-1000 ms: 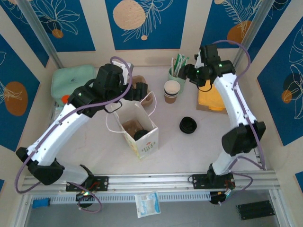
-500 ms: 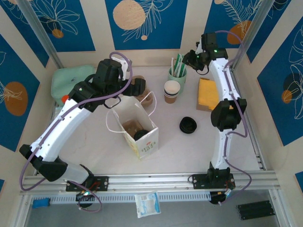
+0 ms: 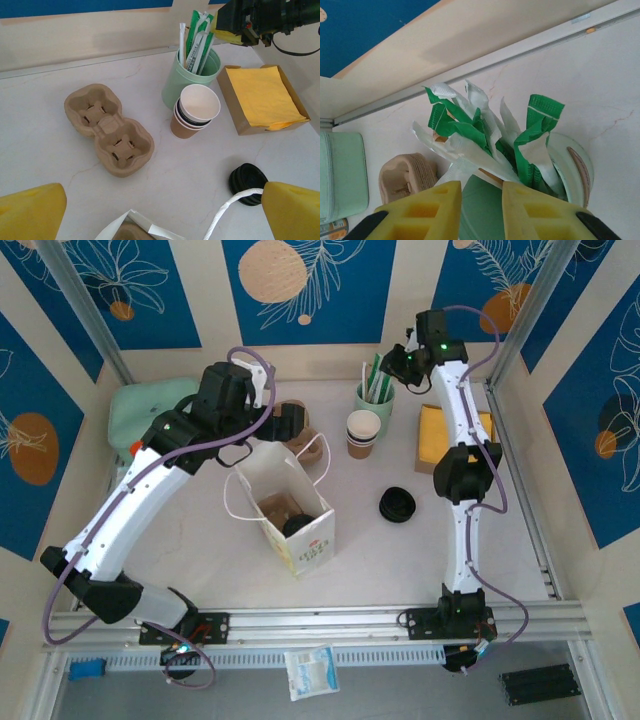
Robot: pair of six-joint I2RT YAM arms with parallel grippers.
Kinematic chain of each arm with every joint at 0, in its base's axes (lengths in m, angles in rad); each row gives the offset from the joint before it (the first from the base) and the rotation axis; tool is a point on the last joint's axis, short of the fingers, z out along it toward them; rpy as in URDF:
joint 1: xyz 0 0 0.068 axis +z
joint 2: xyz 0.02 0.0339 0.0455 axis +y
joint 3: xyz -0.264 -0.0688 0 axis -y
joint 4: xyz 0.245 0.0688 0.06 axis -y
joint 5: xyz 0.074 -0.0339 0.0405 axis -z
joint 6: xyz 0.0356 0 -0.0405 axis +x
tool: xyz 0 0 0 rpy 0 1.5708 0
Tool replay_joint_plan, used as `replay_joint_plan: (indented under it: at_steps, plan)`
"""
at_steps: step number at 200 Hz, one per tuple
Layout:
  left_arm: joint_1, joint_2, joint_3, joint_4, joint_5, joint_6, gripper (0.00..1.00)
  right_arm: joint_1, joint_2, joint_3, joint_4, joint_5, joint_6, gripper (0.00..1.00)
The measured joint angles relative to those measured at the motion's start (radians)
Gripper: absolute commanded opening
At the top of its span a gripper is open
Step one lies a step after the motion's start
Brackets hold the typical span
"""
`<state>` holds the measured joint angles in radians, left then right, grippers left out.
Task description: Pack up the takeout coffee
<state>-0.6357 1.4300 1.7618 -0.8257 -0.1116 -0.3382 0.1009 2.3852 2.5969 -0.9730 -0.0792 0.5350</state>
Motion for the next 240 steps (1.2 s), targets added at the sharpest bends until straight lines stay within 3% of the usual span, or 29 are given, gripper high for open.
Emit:
replay_joint_plan:
  at_steps: [69, 140, 240]
  plan:
    - [0.008, 0.000, -0.008, 0.003, 0.015, 0.000, 0.99, 0.012, 0.028, 0.022, 0.011, 0.000, 0.006, 0.23]
    - [0.013, -0.002, -0.025, 0.003, 0.020, 0.000, 0.99, 0.018, 0.053, 0.036, 0.015, 0.000, 0.008, 0.00]
    - [0.014, -0.011, -0.028, 0.010, 0.034, -0.001, 0.99, 0.034, 0.032, 0.029, 0.009, 0.027, -0.040, 0.00]
